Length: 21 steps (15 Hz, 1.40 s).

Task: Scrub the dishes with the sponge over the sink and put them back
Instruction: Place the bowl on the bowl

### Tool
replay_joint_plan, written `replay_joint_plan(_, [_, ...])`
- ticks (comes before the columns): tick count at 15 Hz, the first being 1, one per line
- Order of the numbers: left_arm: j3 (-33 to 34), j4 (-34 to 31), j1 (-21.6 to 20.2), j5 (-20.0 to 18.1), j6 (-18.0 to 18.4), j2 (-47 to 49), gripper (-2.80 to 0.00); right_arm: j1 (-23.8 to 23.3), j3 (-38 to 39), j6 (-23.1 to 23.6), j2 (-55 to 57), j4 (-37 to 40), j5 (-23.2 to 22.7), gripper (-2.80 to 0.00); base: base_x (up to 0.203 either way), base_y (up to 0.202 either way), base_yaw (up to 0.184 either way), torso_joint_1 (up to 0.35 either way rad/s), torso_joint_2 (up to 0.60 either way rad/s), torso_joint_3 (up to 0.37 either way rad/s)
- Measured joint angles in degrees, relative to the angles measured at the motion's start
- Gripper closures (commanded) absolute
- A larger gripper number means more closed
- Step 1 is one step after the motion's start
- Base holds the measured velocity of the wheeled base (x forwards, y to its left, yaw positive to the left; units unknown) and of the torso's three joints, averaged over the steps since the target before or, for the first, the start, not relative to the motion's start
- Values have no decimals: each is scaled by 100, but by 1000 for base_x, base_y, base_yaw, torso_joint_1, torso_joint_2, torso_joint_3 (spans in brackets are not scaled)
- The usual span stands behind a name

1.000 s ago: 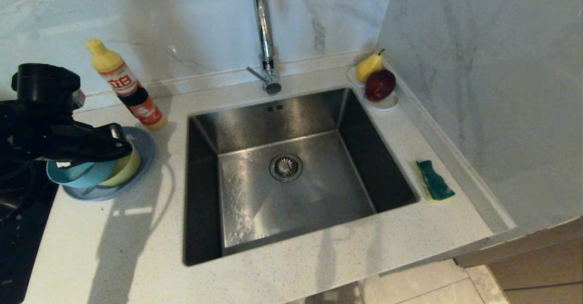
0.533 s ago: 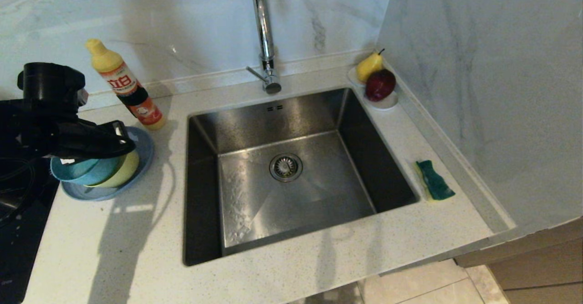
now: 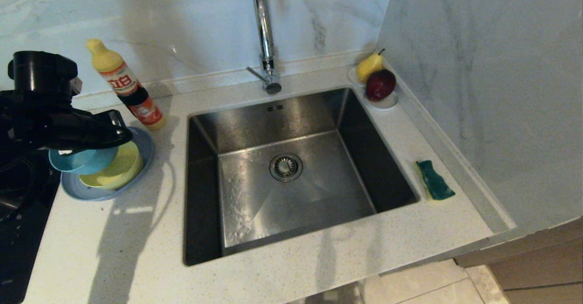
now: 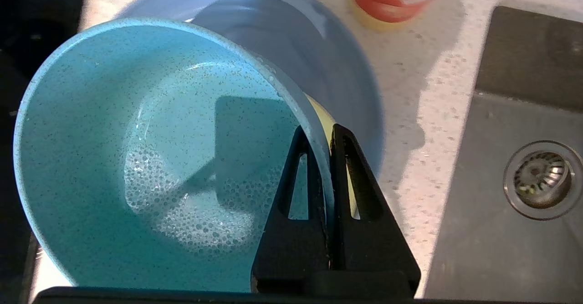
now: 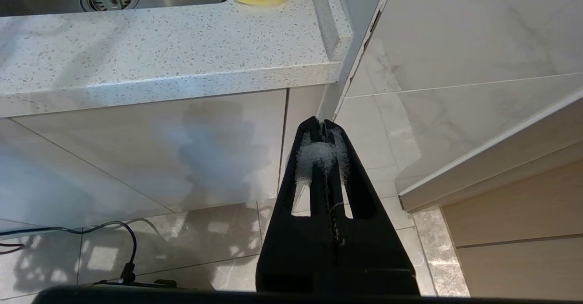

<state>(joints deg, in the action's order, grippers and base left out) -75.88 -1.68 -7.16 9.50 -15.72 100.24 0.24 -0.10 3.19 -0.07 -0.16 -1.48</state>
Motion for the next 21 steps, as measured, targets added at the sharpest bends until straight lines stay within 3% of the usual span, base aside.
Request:
replay_joint_plan(15, [39,35,210,100,31,285,0,0,0,-2,0,0,2,0,0,0,0,0,0,0])
replay_joint_plan(16, [9,39,209,184,31,299,-280,0,0,-2,0,2,2,0,0,0,0,0,0,0])
replay_joint_plan(21, [-8,10,209,238,-20,280,-280,0,5,2,0,2,-1,0,0,0,0,0,0,0])
